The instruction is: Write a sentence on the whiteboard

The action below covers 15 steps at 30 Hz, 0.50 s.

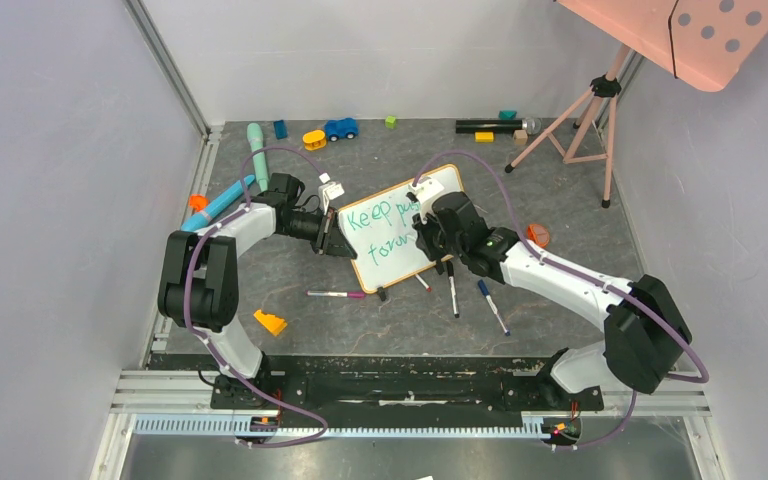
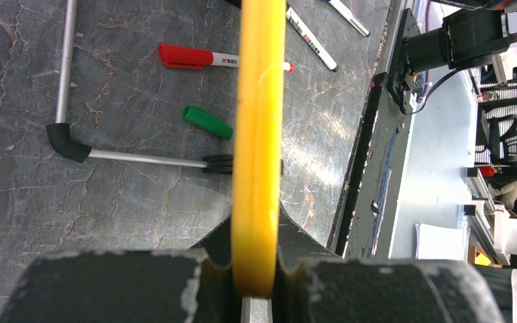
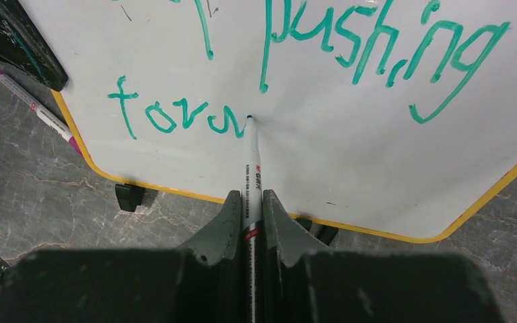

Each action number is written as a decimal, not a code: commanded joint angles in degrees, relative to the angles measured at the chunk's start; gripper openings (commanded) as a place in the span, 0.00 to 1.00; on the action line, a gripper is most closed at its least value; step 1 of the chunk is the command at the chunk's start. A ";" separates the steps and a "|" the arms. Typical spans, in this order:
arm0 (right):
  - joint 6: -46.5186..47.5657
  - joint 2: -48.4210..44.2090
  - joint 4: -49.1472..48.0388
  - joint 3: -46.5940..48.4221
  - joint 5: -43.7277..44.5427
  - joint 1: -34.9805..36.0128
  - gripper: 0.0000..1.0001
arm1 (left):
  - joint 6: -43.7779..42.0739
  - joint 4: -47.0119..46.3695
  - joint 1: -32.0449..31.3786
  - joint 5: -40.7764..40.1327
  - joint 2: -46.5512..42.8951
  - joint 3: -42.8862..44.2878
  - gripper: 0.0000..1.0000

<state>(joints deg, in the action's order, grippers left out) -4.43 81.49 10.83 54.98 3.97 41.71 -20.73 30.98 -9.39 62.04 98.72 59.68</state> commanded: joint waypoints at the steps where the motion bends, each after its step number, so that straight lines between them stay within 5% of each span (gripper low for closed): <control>1: 0.65 0.98 -2.31 2.73 3.23 -0.93 0.00 | -5.43 5.89 -3.09 -6.62 1.58 -2.46 0.02; 15: -0.16 -6.84 -2.01 -2.15 0.69 -1.52 0.00 | -5.62 6.22 -3.09 -6.66 1.63 -2.30 0.02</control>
<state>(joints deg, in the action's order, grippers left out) -4.47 77.21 10.83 54.41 3.97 40.58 -20.78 31.03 -9.41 62.02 98.72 59.68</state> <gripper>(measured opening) 0.118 0.133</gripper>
